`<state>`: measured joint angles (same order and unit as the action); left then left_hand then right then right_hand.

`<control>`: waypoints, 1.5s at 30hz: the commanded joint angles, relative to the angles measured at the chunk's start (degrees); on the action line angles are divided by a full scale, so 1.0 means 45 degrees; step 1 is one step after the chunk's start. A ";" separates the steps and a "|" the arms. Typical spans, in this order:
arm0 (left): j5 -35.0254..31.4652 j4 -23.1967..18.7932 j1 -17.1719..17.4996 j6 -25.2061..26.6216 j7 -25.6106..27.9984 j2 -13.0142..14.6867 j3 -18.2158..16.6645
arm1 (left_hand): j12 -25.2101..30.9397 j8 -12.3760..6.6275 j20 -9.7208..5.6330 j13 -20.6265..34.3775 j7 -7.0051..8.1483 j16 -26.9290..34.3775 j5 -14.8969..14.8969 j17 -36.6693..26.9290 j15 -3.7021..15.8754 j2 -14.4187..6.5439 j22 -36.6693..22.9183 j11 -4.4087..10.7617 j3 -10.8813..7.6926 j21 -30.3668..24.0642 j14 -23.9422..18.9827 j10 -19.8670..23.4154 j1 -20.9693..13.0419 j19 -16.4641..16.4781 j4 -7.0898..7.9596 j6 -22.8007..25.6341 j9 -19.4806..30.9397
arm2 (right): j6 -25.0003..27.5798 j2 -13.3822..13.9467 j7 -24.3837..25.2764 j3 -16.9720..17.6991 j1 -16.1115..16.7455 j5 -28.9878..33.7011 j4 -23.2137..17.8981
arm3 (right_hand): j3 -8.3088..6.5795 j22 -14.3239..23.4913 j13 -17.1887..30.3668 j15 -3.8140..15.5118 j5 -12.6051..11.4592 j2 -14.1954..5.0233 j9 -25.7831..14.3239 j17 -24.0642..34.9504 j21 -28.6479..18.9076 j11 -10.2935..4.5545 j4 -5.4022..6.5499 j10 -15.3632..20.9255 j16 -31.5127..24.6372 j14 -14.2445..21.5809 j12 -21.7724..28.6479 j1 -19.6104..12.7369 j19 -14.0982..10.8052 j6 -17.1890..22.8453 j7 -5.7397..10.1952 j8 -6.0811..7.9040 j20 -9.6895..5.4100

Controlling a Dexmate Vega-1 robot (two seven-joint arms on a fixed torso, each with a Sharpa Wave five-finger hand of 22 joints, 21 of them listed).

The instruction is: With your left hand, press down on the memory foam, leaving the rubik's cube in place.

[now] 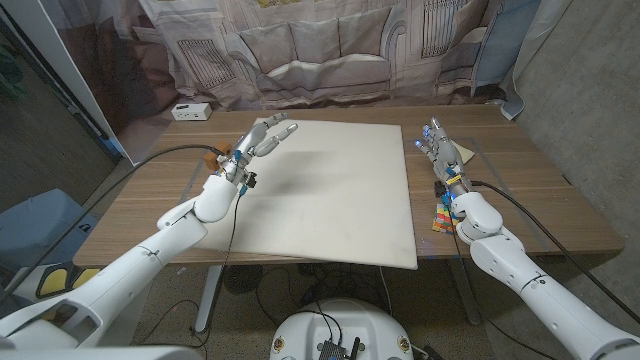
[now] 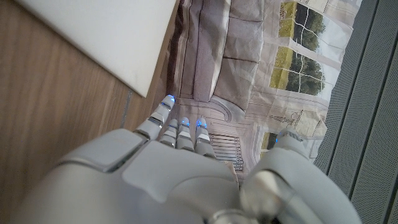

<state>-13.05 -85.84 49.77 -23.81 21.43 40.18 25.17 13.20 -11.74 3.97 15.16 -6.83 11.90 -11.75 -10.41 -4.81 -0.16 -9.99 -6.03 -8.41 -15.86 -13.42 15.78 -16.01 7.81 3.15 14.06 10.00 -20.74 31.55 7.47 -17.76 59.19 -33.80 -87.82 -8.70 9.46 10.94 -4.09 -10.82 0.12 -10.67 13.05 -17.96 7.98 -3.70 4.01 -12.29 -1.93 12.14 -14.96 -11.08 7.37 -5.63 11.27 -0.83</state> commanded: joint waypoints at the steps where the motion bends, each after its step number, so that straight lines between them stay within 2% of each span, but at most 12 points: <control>1: -0.0955 -0.0518 -0.0031 0.0727 0.0307 0.0243 0.0270 | 0.0038 -0.0043 -0.0033 -0.0012 0.0015 0.0041 -0.0010 0.0015 -0.0026 0.0016 -0.0025 0.0000 -0.0011 0.0049 -0.0063 0.0069 -0.0120 0.0114 -0.0108 0.0117 0.0076 | -0.0047 0.0071 0.0130 0.0134 0.0280 -0.0009 -0.0231 | -0.0042 0.0069 0.0028 0.0008 -0.0059 -0.0103 -0.0009 -0.0011 0.0058 0.0052 -0.0089 0.0079 -0.0065 0.0091 0.0030 0.0022 -0.0171 0.0043 -0.0071 0.0004 0.0050; 4: -0.1056 -0.0555 -0.0126 0.0888 0.0216 0.0252 0.0389 | 0.0058 -0.0068 -0.0028 -0.0063 0.0176 0.0036 -0.0007 0.0015 0.0068 -0.0006 -0.0025 0.0078 -0.0018 0.0096 -0.0136 0.0172 -0.0150 0.0130 -0.0133 0.0268 0.0077 | -0.0082 0.0060 0.0126 0.0156 0.0302 -0.0022 -0.0222 | -0.0039 0.0070 0.0028 0.0005 -0.0057 -0.0104 -0.0008 -0.0012 0.0071 0.0064 -0.0091 0.0094 -0.0065 0.0097 0.0032 0.0026 -0.0167 0.0047 -0.0064 0.0004 0.0054; 12: -0.1444 -0.1124 -0.0296 0.1986 -0.0467 0.0575 0.0689 | 0.0014 -0.0028 -0.0022 -0.0118 0.0272 -0.0028 -0.0001 0.0015 0.0111 -0.0033 -0.0027 0.0144 -0.0027 0.0172 -0.0070 0.0125 -0.0182 0.0084 -0.0162 0.0266 0.0079 | -0.0078 0.0040 0.0109 0.0175 0.0318 -0.0068 -0.0206 | -0.0028 0.0071 0.0028 -0.0021 -0.0053 -0.0113 -0.0008 -0.0018 0.0130 0.0067 -0.0100 0.0103 -0.0056 0.0092 0.0020 0.0037 -0.0145 0.0077 -0.0058 0.0010 0.0099; 15: -0.1502 -0.1463 -0.0319 0.2533 -0.0825 0.0713 0.0765 | -0.0044 -0.0002 -0.0030 -0.0156 0.0328 -0.0089 0.0006 0.0014 0.0112 -0.0046 -0.0029 0.0126 -0.0028 0.0223 0.0036 0.0017 -0.0193 0.0055 -0.0177 0.0266 0.0080 | -0.0041 0.0089 0.0085 0.0163 0.0324 -0.0036 -0.0224 | -0.0011 0.0073 0.0029 -0.0029 -0.0049 -0.0134 -0.0019 -0.0029 0.0207 0.0079 -0.0113 0.0116 -0.0050 0.0110 0.0002 0.0057 -0.0168 0.0565 -0.0176 0.0184 0.0104; 18: -0.1590 -0.1617 -0.0385 0.2852 -0.1016 0.0785 0.0873 | -0.0080 0.0036 -0.0010 -0.0186 0.0406 -0.0132 0.0014 0.0012 0.0100 -0.0044 -0.0034 0.0108 -0.0019 0.0250 0.0114 -0.0047 -0.0189 0.0066 -0.0185 0.0218 0.0081 | -0.0038 0.0077 0.0123 0.0174 0.0334 -0.0033 -0.0247 | -0.0005 0.0074 0.0030 -0.0033 -0.0047 -0.0135 -0.0022 -0.0033 0.0226 0.0097 -0.0120 0.0133 -0.0050 0.0122 0.0003 0.0060 -0.0181 0.0666 -0.0215 0.0215 0.0104; 29: -0.2672 -0.1865 -0.0548 0.3715 -0.0641 0.0813 0.1367 | -0.0088 0.0062 0.0139 -0.0262 0.0567 -0.0141 0.0041 0.0006 0.0200 -0.0011 -0.0044 0.0200 0.0030 0.0348 0.0093 -0.0013 -0.0142 0.0017 -0.0194 0.0252 0.0084 | -0.0058 0.0049 0.0175 0.0217 0.0373 -0.0057 -0.0269 | 0.0009 0.0076 0.0030 -0.0049 -0.0045 -0.0146 -0.0025 -0.0044 0.0291 0.0117 -0.0141 0.0165 -0.0048 0.0151 -0.0003 0.0066 -0.0217 0.0497 -0.0079 0.0116 0.0118; 34: -0.2759 -0.1765 -0.0679 0.3780 -0.0727 0.0814 0.1569 | -0.0017 -0.0031 0.0267 -0.0342 0.0761 -0.0103 0.0057 0.0005 0.0348 -0.0014 -0.0055 0.0493 0.0064 0.0389 -0.0079 0.0232 -0.0103 0.0130 -0.0201 0.0639 0.0087 | -0.0068 0.0101 0.0162 0.0219 0.0393 0.0003 -0.0273 | 0.0013 0.0077 0.0031 -0.0059 -0.0044 -0.0155 -0.0025 -0.0046 0.0318 0.0139 -0.0145 0.0183 -0.0049 0.0161 -0.0003 0.0073 -0.0221 0.0465 -0.0094 0.0094 0.0138; 45: -0.3186 -0.2085 -0.0905 0.4650 -0.1333 0.0973 0.1940 | -0.0036 0.0032 0.0296 -0.0404 0.0828 -0.0146 0.0066 0.0005 0.0351 0.0002 -0.0063 0.0470 0.0105 0.0500 -0.0054 0.0252 -0.0059 0.0022 -0.0205 0.0619 0.0088 | -0.0012 0.0059 0.0134 0.0223 0.0404 -0.0115 -0.0236 | 0.0028 0.0078 0.0032 -0.0085 -0.0042 -0.0163 -0.0024 -0.0051 0.0372 0.0169 -0.0156 0.0194 -0.0038 0.0154 -0.0013 0.0088 -0.0235 0.0465 -0.0140 0.0076 0.0158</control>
<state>-25.07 -93.89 46.59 -6.56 17.48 43.87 32.27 12.84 -11.75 4.94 13.29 -3.27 11.41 -11.75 -10.42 -3.26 -0.46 -9.99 -4.08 -8.15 -13.92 -13.70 16.69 -16.30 8.28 2.45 16.80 10.28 -21.05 31.88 8.20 -16.79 60.94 -33.97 -88.98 -8.46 9.75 10.94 -4.30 -10.82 -0.33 -10.67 12.78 -16.33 8.50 -3.94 4.51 -12.29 -1.53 12.14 -14.50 -11.78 9.40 -6.02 11.65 -0.29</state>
